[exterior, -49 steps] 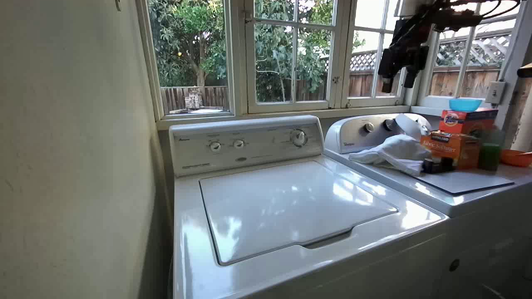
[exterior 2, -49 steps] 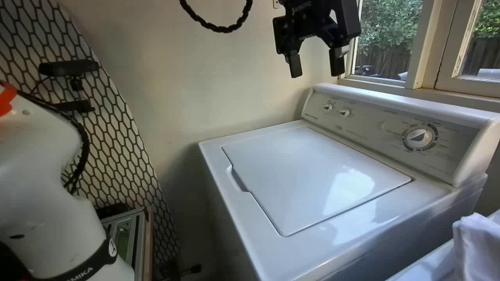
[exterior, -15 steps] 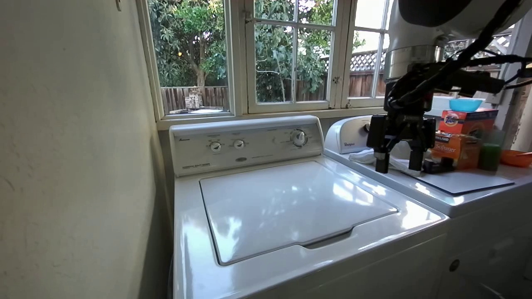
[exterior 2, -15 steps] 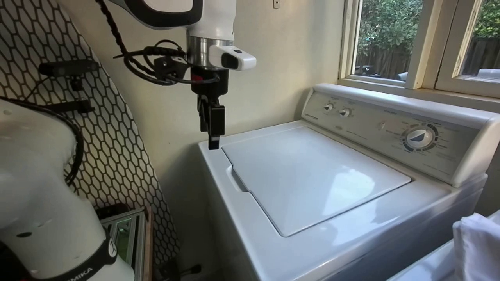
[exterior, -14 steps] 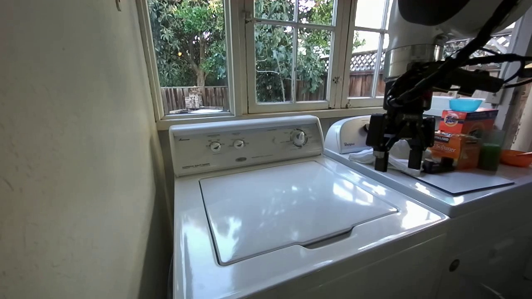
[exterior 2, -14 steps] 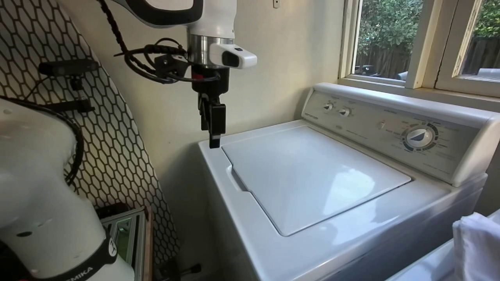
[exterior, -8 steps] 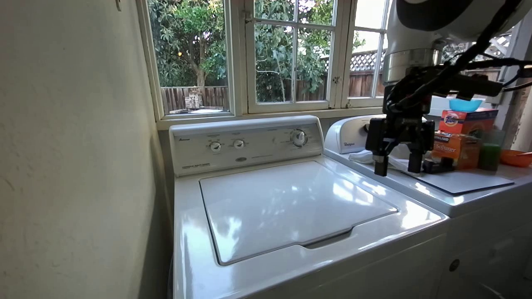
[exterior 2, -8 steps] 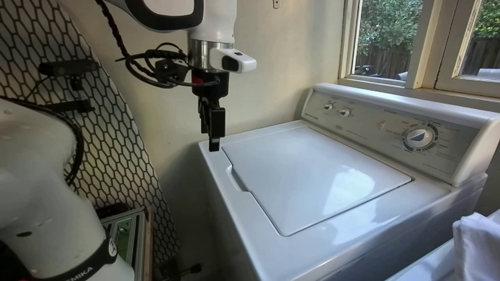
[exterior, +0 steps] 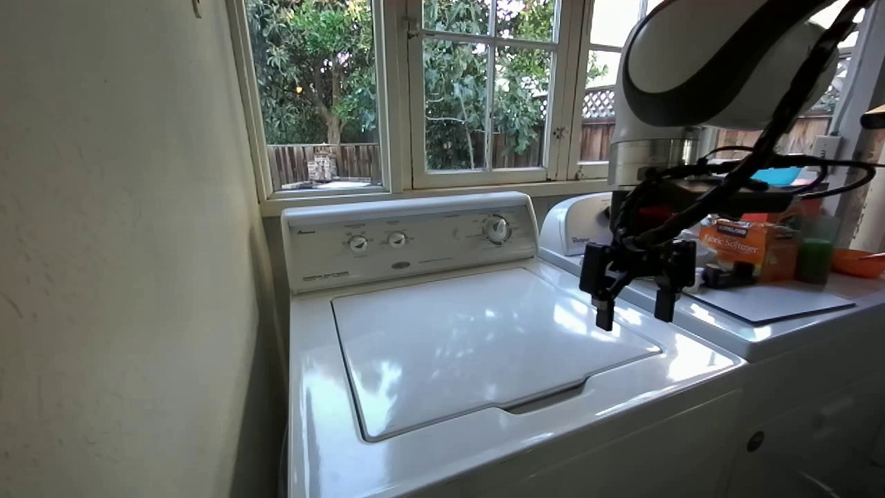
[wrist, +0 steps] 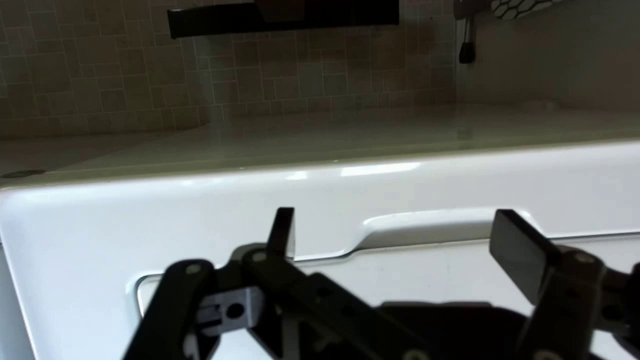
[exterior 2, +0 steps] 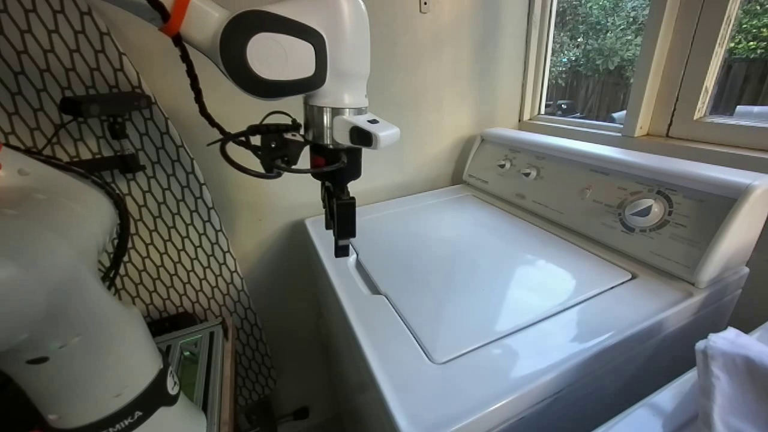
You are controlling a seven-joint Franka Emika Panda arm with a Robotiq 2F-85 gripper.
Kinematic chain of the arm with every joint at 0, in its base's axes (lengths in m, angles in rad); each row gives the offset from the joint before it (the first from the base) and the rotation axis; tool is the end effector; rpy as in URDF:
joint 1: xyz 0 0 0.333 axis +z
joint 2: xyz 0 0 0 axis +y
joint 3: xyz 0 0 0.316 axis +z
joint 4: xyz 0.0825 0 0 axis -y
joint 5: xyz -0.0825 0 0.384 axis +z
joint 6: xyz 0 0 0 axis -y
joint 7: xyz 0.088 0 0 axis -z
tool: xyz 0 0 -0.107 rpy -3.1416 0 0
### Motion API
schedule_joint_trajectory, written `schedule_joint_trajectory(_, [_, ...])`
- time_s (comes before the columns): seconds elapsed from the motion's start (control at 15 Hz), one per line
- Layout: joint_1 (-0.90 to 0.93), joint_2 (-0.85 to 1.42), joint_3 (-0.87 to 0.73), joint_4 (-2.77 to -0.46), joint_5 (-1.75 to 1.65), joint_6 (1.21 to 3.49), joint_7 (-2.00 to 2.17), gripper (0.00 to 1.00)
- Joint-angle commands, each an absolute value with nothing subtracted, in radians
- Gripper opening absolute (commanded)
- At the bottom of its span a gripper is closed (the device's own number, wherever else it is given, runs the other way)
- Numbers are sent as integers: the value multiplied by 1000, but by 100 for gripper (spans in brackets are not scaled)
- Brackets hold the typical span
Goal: Open the washing machine on the left.
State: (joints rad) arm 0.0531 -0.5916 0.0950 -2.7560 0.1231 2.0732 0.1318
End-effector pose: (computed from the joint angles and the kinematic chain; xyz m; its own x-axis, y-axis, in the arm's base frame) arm 0.3308 0.0528 0.3796 0.9930 -0.0644 -0.0985 -0.0682 -0.9970 -0.0364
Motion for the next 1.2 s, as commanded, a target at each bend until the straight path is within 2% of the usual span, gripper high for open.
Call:
schedule_joint_trajectory(0.0, [42,-510,132,-2755,110,2140,229,100])
schedule_joint_trajectory(0.53, [52,-475,127,-2753,106,2111,266,100])
schedule_joint_trajectory(0.6, [51,-475,127,-2753,106,2111,267,75])
schedule_joint_trajectory(0.67, [53,-466,135,-2752,110,2129,285,74])
schedule_joint_trajectory(1.13, [92,-407,156,-2749,194,2243,343,19])
